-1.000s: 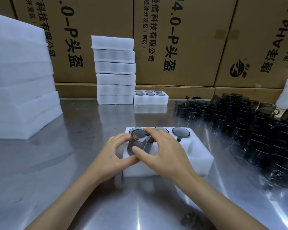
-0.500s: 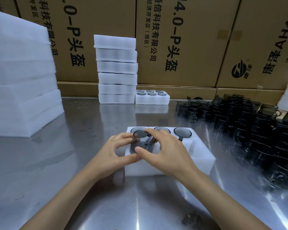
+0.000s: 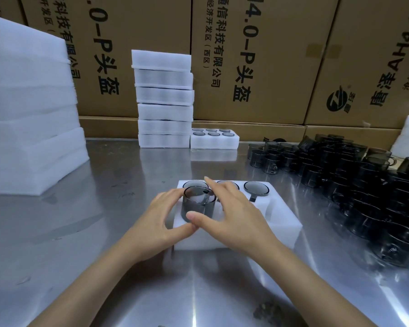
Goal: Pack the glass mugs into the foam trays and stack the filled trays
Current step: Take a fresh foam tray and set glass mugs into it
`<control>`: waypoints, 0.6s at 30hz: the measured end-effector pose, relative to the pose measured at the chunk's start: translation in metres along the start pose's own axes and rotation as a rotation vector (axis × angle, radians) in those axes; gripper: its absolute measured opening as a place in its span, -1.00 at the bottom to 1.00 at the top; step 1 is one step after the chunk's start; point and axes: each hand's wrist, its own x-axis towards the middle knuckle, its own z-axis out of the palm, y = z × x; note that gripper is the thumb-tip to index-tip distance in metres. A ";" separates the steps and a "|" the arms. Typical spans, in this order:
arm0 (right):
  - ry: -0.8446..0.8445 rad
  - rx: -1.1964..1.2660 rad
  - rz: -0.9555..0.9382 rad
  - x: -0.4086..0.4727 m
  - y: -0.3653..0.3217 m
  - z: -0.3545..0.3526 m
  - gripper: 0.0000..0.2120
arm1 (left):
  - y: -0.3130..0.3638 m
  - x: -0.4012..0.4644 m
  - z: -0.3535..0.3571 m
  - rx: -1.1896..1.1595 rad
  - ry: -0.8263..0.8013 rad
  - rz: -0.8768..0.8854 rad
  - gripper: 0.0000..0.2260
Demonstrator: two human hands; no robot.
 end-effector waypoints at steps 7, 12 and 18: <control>0.172 0.063 -0.159 -0.012 0.001 -0.010 -0.45 | 0.014 -0.005 -0.012 0.247 0.262 0.226 -0.51; -0.026 -0.090 -0.223 -0.016 -0.002 0.000 -0.43 | 0.018 -0.008 -0.008 0.368 0.269 0.261 -0.60; -0.072 -0.156 -0.209 -0.021 -0.005 0.005 -0.42 | 0.015 -0.013 0.002 0.352 0.353 0.239 -0.71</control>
